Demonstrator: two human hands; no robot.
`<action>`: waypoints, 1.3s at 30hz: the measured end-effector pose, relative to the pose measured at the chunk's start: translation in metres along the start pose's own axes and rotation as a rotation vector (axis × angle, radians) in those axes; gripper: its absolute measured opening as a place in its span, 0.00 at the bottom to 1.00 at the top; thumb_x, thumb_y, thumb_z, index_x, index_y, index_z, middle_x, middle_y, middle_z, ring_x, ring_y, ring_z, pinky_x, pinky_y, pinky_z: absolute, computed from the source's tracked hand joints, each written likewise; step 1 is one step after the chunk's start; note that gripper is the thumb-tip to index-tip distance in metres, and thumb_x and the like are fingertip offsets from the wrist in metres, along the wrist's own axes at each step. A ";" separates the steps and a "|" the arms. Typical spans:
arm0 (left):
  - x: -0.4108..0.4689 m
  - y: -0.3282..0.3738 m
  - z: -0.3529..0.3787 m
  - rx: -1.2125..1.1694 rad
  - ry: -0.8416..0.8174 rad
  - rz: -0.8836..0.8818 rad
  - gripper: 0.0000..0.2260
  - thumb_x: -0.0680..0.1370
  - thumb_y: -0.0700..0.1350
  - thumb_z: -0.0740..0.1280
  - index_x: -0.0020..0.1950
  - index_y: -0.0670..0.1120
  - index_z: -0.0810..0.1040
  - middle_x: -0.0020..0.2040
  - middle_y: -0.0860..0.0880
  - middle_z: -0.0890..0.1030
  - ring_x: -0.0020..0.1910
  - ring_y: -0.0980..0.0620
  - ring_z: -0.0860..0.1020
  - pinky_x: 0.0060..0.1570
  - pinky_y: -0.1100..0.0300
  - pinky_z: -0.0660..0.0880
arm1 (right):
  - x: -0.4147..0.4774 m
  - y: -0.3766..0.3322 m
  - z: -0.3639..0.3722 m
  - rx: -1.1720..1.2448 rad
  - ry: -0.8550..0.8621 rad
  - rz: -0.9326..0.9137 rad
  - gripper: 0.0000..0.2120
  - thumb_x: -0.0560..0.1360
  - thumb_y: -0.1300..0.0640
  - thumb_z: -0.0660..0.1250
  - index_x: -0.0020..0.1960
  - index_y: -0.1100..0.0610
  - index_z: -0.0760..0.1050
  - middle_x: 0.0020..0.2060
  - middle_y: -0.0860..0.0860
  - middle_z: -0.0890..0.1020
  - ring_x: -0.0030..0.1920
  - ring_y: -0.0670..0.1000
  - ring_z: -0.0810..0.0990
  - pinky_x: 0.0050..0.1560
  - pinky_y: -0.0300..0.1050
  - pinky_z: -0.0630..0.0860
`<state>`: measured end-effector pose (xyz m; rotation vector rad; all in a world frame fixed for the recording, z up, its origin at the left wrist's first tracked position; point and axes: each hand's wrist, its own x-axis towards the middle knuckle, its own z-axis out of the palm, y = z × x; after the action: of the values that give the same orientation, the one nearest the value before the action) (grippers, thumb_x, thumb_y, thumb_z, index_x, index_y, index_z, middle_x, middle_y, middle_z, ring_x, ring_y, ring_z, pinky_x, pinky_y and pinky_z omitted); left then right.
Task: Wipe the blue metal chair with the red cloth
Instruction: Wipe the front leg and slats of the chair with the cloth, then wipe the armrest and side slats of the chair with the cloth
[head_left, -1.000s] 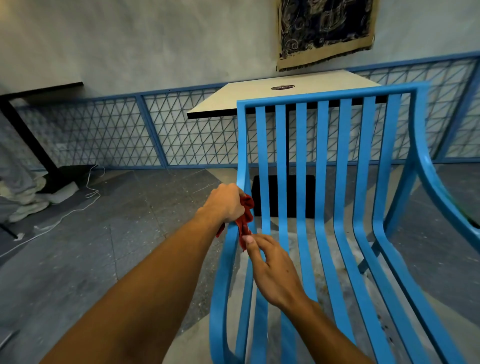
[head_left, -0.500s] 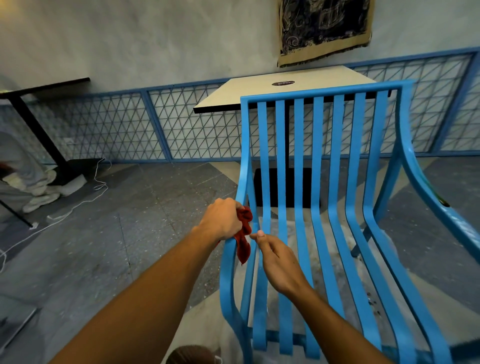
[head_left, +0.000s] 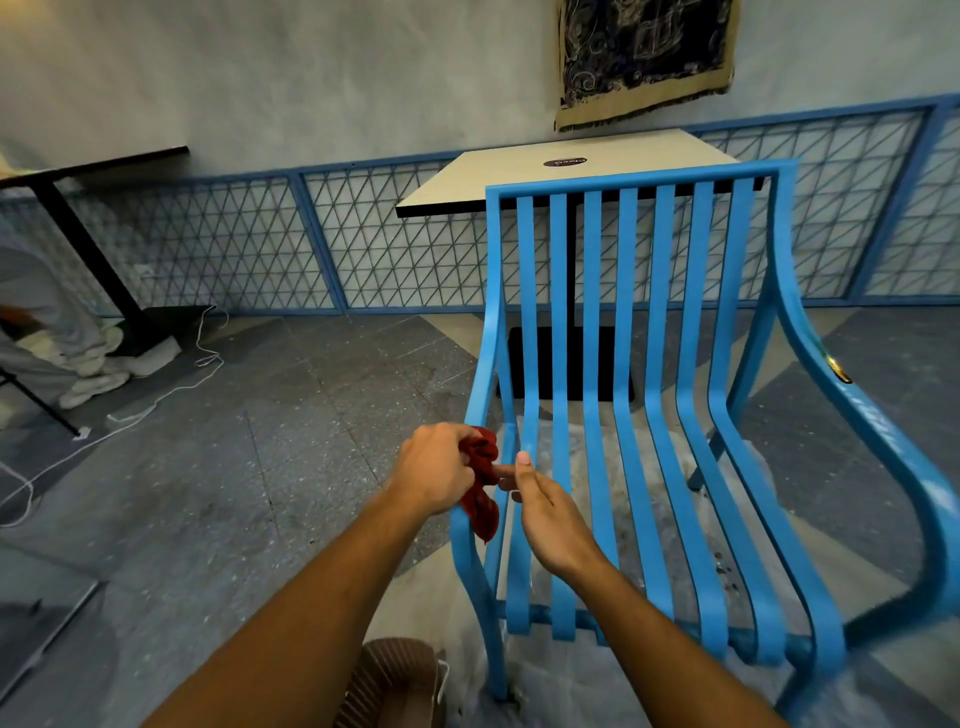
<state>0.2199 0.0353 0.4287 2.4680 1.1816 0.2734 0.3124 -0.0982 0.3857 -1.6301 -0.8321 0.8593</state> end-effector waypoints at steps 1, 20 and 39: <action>-0.006 0.000 0.001 -0.008 0.013 0.005 0.22 0.75 0.35 0.68 0.65 0.54 0.82 0.58 0.51 0.85 0.55 0.51 0.82 0.58 0.54 0.81 | -0.003 0.001 0.001 0.007 0.000 0.003 0.27 0.84 0.38 0.45 0.66 0.46 0.78 0.58 0.43 0.79 0.62 0.43 0.74 0.64 0.42 0.66; -0.036 -0.005 0.016 -0.137 0.227 0.049 0.20 0.78 0.33 0.66 0.64 0.52 0.83 0.65 0.53 0.83 0.62 0.52 0.80 0.65 0.59 0.75 | -0.025 0.011 0.006 0.006 0.054 0.033 0.27 0.79 0.31 0.43 0.60 0.38 0.77 0.55 0.42 0.81 0.63 0.45 0.76 0.63 0.45 0.66; -0.171 -0.004 0.087 -0.500 0.339 0.041 0.19 0.78 0.36 0.71 0.68 0.49 0.80 0.71 0.53 0.71 0.65 0.54 0.75 0.62 0.65 0.73 | -0.104 0.006 0.014 0.031 0.063 0.098 0.15 0.82 0.48 0.64 0.68 0.49 0.74 0.58 0.47 0.81 0.55 0.44 0.80 0.42 0.31 0.75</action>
<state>0.1395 -0.1181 0.3464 2.0516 1.0282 0.9097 0.2492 -0.1821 0.3897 -1.6731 -0.6966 0.8809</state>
